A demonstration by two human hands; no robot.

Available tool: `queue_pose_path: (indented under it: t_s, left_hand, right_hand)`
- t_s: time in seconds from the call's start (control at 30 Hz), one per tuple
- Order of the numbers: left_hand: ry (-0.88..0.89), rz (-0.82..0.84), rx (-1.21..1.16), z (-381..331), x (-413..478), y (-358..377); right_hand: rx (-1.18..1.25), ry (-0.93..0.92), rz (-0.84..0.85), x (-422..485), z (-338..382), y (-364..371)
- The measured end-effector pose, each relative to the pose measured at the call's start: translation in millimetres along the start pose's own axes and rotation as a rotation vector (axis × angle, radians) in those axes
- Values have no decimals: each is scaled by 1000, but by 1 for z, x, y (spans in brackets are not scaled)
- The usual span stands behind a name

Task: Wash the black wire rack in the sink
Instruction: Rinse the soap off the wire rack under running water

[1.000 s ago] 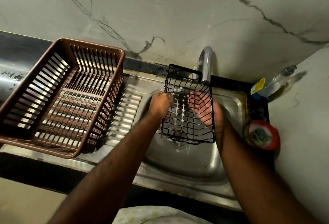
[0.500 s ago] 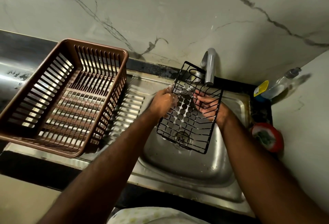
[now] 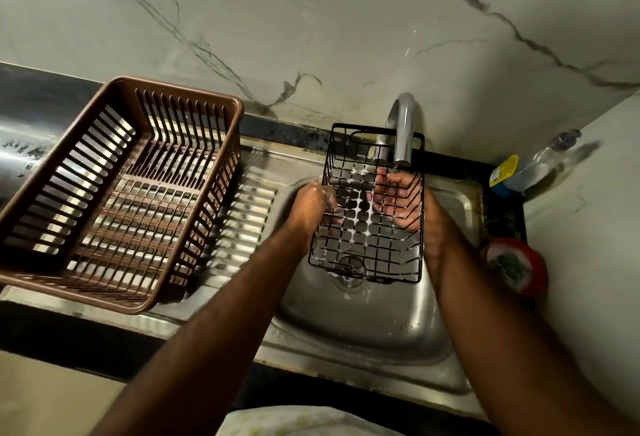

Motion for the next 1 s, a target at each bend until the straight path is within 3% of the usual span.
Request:
queue_pose_path:
  t_s: [0.13, 0.23, 0.43, 0.67, 0.83, 1.0]
  left_hand:
    - [-46, -17, -69, 2, -4, 4]
    - [47, -72, 72, -5, -7, 1]
    - [78, -109, 173, -8, -12, 4]
    - [98, -264, 271, -11, -8, -13]
    - [80, -361, 420, -17, -11, -17]
    - [117, -408, 600, -26, -17, -13]
  right_hand:
    - [0, 81, -66, 5, -9, -8]
    - [-113, 190, -168, 8, -22, -20]
    - [-264, 173, -183, -4, -16, -26]
    - [60, -5, -101, -4, -6, -18]
    - [-301, -130, -102, 8, 4, 6]
    - [-533, -81, -80, 5, 7, 12]
Point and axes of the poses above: each hand's wrist, its own x-axis towards the middle knuckle, its own y-axis out of the palm, z = x × y, the point moved 8 cm from there along x, towards the middle knuckle, and after that the axes turned 2 degrees about z, right-handed, at the moved point
